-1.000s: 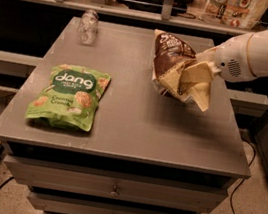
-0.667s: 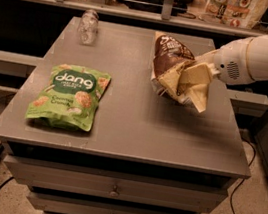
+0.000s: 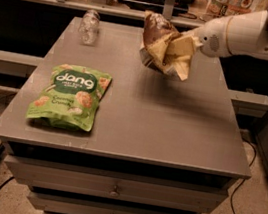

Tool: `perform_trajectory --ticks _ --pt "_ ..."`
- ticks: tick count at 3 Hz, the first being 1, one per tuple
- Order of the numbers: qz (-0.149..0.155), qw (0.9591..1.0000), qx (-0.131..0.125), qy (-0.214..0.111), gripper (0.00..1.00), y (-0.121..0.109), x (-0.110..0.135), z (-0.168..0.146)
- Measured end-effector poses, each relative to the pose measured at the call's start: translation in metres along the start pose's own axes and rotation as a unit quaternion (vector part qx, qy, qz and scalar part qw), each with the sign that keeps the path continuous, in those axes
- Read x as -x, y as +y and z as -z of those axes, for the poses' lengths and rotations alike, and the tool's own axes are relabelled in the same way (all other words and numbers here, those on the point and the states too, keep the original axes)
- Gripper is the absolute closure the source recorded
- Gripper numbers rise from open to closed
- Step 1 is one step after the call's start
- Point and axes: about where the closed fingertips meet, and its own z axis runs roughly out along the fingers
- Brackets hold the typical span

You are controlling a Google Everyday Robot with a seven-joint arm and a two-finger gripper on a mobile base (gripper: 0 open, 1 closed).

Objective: Move brown chip bag near water bottle

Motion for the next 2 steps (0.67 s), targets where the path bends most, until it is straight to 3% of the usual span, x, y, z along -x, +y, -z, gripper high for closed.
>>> perform_trajectory --ticks 2 --pt "0.001 0.999 0.029 -0.033 1.0 -0.017 0.045 -0.063"
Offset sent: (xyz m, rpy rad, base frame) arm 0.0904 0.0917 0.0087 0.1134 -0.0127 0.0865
